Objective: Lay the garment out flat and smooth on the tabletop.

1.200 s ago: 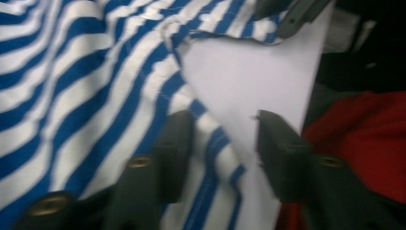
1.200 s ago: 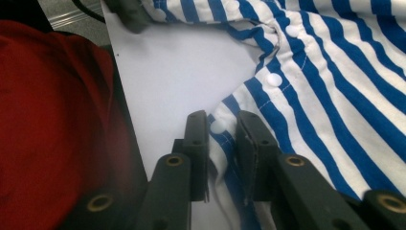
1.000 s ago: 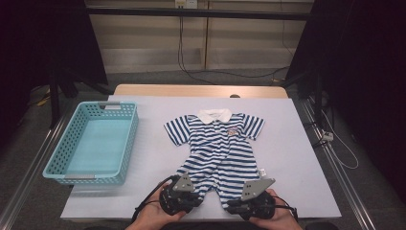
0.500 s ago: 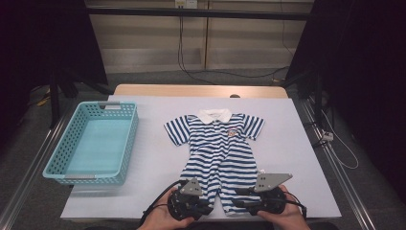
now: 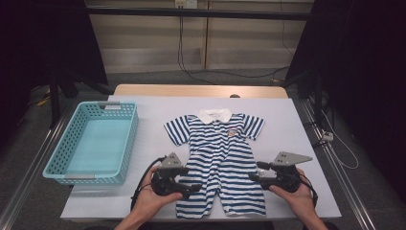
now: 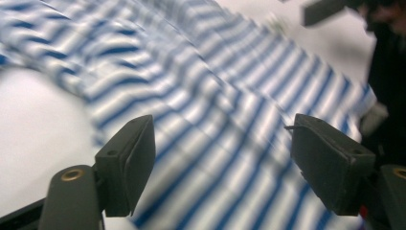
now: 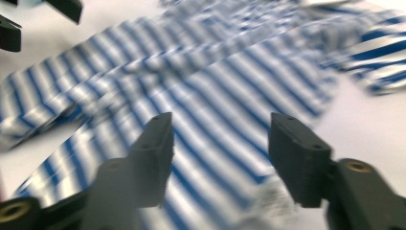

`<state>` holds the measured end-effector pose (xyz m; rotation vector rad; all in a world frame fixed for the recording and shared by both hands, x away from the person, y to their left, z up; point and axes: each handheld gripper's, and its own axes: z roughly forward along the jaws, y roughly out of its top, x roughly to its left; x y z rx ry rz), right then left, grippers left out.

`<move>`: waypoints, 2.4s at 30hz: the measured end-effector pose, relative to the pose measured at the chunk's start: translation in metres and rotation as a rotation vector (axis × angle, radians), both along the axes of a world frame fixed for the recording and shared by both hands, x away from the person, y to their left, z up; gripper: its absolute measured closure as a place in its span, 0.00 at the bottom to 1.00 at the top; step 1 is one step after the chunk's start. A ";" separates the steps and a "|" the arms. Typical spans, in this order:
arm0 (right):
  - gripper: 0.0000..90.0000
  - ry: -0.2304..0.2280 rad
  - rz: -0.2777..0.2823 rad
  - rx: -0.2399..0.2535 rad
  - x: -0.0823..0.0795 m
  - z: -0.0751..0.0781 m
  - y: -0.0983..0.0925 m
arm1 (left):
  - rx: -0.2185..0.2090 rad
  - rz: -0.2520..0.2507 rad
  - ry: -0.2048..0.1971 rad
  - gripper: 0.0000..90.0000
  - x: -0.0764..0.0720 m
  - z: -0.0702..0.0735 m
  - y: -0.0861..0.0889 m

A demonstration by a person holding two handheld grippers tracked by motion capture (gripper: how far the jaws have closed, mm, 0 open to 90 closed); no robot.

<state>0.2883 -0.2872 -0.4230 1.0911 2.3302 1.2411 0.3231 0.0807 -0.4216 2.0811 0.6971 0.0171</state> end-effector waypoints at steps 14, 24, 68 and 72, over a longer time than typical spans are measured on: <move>0.30 -0.029 -0.196 0.029 0.056 0.008 -0.042 | 0.035 0.202 -0.049 0.12 0.063 0.002 0.011; 0.43 0.003 -0.270 0.000 0.109 0.004 -0.054 | 0.061 0.299 -0.049 0.19 0.113 -0.001 0.027; 1.00 0.085 -0.396 -0.070 0.198 -0.038 -0.060 | 0.116 0.467 0.016 0.98 0.194 -0.034 0.036; 1.00 0.084 -0.413 -0.068 0.203 -0.037 -0.062 | 0.106 0.501 0.007 0.98 0.203 -0.028 0.039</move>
